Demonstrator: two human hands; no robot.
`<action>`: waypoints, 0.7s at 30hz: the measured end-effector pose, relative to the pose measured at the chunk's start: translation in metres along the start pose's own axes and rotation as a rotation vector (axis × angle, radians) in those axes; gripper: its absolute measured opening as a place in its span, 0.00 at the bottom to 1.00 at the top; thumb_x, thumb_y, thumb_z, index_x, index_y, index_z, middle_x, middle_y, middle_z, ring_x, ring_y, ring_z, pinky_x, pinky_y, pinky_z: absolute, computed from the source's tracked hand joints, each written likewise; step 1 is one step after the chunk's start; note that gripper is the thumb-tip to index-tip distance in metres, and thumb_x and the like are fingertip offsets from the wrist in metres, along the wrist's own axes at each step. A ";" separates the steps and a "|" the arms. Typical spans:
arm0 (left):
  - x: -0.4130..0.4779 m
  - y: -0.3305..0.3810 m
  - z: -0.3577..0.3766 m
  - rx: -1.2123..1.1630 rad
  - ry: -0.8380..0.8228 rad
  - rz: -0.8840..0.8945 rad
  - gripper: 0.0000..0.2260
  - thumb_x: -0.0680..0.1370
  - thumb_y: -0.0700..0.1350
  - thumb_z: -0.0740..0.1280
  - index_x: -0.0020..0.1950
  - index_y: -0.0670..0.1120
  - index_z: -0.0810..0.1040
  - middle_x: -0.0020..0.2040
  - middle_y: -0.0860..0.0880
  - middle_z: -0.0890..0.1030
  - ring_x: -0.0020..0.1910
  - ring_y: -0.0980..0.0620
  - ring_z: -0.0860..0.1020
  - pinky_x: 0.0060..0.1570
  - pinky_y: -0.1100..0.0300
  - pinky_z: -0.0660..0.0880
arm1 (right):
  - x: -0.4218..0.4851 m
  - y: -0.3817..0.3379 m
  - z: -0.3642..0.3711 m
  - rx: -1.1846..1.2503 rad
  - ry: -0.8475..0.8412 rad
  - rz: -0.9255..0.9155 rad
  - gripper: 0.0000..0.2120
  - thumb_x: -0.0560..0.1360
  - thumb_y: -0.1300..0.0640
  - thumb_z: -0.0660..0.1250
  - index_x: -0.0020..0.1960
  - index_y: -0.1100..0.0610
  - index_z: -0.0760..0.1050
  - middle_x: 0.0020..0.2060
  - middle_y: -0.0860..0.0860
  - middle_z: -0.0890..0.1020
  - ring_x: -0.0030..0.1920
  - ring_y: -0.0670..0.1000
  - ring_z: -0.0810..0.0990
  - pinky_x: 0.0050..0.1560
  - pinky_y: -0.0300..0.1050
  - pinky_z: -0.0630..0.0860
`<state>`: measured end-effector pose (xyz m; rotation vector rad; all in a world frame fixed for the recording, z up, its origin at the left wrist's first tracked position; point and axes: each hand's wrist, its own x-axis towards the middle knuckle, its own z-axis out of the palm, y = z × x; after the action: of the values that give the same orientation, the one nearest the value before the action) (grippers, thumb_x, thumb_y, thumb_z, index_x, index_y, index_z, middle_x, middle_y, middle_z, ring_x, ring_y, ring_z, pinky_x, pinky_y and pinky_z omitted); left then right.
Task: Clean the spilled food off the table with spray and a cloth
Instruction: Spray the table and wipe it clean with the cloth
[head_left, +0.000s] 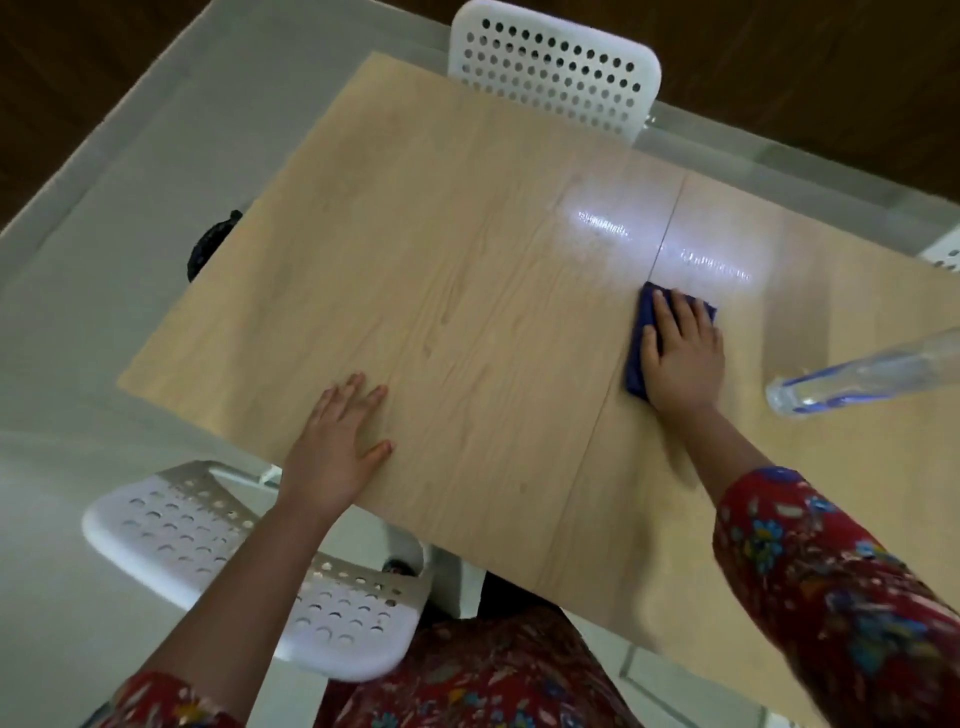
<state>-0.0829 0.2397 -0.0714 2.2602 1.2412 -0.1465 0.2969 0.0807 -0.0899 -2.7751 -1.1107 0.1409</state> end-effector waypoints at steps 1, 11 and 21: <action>-0.001 0.001 -0.001 0.006 -0.003 0.005 0.31 0.77 0.53 0.67 0.77 0.57 0.58 0.79 0.56 0.51 0.78 0.50 0.49 0.74 0.52 0.53 | -0.012 0.004 0.003 -0.008 0.026 0.057 0.28 0.79 0.44 0.43 0.77 0.50 0.59 0.75 0.52 0.65 0.76 0.55 0.59 0.73 0.56 0.58; -0.046 -0.007 0.003 -0.234 0.149 0.049 0.22 0.80 0.37 0.61 0.74 0.47 0.68 0.75 0.52 0.65 0.75 0.51 0.62 0.71 0.60 0.57 | -0.185 -0.211 0.054 0.099 -0.021 -0.431 0.25 0.79 0.46 0.53 0.76 0.49 0.62 0.75 0.48 0.65 0.76 0.52 0.58 0.73 0.58 0.54; -0.063 -0.002 0.011 0.044 -0.023 0.349 0.25 0.80 0.44 0.63 0.76 0.50 0.63 0.77 0.53 0.62 0.75 0.50 0.61 0.73 0.53 0.58 | -0.183 -0.011 0.021 -0.056 0.073 0.071 0.26 0.79 0.46 0.50 0.76 0.48 0.61 0.74 0.51 0.67 0.75 0.57 0.61 0.71 0.59 0.60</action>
<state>-0.1182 0.1880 -0.0600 2.4653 0.8214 -0.0690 0.1549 -0.0358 -0.1026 -2.8454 -1.0148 0.0162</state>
